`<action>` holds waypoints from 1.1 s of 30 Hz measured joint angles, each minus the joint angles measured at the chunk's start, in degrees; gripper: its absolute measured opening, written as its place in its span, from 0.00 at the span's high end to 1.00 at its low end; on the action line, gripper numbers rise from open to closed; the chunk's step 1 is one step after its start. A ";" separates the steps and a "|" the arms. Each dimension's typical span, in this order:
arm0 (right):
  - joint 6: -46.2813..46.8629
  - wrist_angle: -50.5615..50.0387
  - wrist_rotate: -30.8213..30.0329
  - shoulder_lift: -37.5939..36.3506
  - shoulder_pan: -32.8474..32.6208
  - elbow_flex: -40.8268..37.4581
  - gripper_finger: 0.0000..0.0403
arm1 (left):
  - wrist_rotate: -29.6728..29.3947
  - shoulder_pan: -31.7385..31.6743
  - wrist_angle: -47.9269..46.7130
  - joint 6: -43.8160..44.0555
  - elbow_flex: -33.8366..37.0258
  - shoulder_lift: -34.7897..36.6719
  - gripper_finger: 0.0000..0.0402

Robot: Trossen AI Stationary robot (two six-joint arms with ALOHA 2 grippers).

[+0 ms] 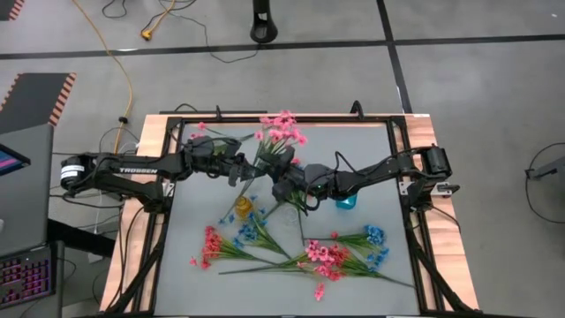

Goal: Sort flowers into vase by color
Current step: Put the top right pink flowers into the top transparent vase

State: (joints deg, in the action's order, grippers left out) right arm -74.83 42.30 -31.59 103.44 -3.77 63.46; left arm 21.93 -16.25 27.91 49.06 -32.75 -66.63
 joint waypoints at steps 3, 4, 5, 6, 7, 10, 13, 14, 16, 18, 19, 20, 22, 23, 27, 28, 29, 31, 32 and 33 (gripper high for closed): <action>3.56 0.02 -1.36 0.00 0.02 -0.04 0.45 | 0.30 -1.49 0.01 -0.43 0.00 0.02 1.00; 4.73 0.01 -2.36 0.00 0.04 -0.04 0.45 | 0.29 -2.02 -0.01 -0.97 0.00 0.02 1.00; 5.72 0.02 -3.73 0.00 0.03 -0.04 0.45 | 0.27 -2.58 -0.01 -1.60 0.00 0.02 1.00; 6.33 0.02 -5.25 0.00 0.02 -0.04 0.45 | 0.26 -3.21 -0.01 -2.00 0.00 0.02 1.00; 6.87 0.02 -6.91 0.00 0.00 -0.04 0.45 | 0.22 -3.82 0.00 -2.27 0.00 0.02 1.00; 8.70 0.13 -11.59 -0.02 -0.14 -0.04 0.45 | 0.11 -5.79 0.03 -2.99 0.02 0.02 1.00; 10.81 0.15 -14.27 -0.45 -0.45 -0.07 0.46 | 0.15 -7.96 0.03 -3.14 0.02 0.02 1.00; 11.38 0.39 -14.73 -0.53 -0.65 -0.07 0.46 | 0.17 -8.70 0.05 -3.69 0.02 0.02 1.00; 12.45 -0.07 -15.30 -1.09 -1.11 -0.09 0.46 | 0.17 -10.17 0.22 -5.51 0.02 0.02 1.00; 13.73 0.28 -15.35 -1.30 -1.26 -0.09 0.46 | 0.19 -11.58 0.95 -7.88 0.02 0.02 1.00; 14.29 0.08 -15.75 -1.65 -1.34 -0.09 0.46 | 0.24 -12.17 1.64 -9.14 0.02 0.02 1.00; 14.96 -0.22 -16.34 -1.94 -1.45 -0.09 0.46 | 0.24 -12.71 2.61 -10.42 0.02 0.02 1.00; 16.66 -0.12 -16.86 -2.43 -1.41 -0.09 0.46 | 0.31 -13.39 4.43 -13.72 0.02 0.04 1.00; 17.58 -0.64 -17.60 -3.22 -1.33 -0.09 0.46 | 0.37 -13.65 5.18 -15.37 0.02 0.04 1.00; 24.69 -7.25 -18.32 -7.68 -0.39 -0.09 0.46 | 0.94 -13.66 7.22 -23.83 0.02 0.07 1.00; 27.58 -10.42 -18.04 -9.12 -0.03 -0.09 0.46 | 0.94 -13.66 7.58 -26.63 0.02 0.07 1.00; 30.75 -13.72 -17.02 -10.54 0.48 -0.09 0.46 | 0.88 -13.62 7.96 -29.24 0.02 0.07 1.00; 37.61 -21.13 -14.24 -13.86 1.69 -0.09 0.46 | -0.12 -13.21 9.46 -31.28 0.02 0.07 1.00; 41.20 -24.91 -12.51 -15.26 2.46 -0.09 0.46 | -0.85 -12.97 10.73 -31.44 0.02 0.07 1.00; 44.44 -27.98 -10.58 -16.60 3.30 -0.09 0.46 | -1.41 -12.84 12.29 -31.48 0.02 0.07 1.00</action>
State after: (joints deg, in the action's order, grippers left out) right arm -30.39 14.32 -42.17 86.84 -0.47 63.37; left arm 20.52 -29.09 40.20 17.58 -32.73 -66.57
